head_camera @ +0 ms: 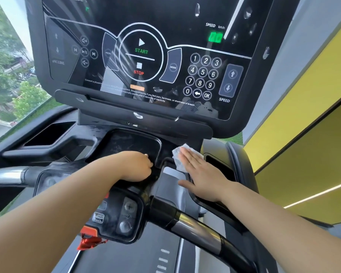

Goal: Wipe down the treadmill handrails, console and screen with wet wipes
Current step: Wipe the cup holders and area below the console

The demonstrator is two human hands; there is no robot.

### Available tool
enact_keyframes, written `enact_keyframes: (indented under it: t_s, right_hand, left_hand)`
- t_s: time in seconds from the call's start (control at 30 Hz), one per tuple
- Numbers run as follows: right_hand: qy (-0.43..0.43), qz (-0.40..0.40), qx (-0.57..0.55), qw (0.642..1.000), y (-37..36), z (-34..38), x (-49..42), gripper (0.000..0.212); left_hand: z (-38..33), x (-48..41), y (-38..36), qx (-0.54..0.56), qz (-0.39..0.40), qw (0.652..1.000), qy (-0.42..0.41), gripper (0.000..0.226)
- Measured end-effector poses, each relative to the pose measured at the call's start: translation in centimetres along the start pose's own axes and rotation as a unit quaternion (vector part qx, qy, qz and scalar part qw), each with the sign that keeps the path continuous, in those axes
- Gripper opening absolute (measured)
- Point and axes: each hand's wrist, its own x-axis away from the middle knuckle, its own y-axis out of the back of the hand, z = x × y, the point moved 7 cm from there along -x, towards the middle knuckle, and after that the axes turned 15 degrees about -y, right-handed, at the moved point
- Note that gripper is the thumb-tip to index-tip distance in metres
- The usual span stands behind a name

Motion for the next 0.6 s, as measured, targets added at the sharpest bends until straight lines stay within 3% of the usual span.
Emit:
enact_keyframes:
  t_s: [0.3,0.53,0.6]
  right_hand:
    - [0.024,0.005,-0.017,1.000,1.3,2.5,-2.2,0.076]
    - [0.017,0.026,-0.010,0.999,0.8,1.6,-2.0,0.087]
    - [0.007,0.017,-0.026,0.999,1.4,2.8,-3.2,0.078]
  left_hand:
    - [-0.9,0.1,-0.2,-0.046,0.024,0.997,-0.062,0.040]
    - [-0.7,0.3,0.0,-0.003,0.005,0.999,-0.032,0.041]
    - [0.0,0.2,0.5,0.030,-0.029,0.999,0.014,0.043]
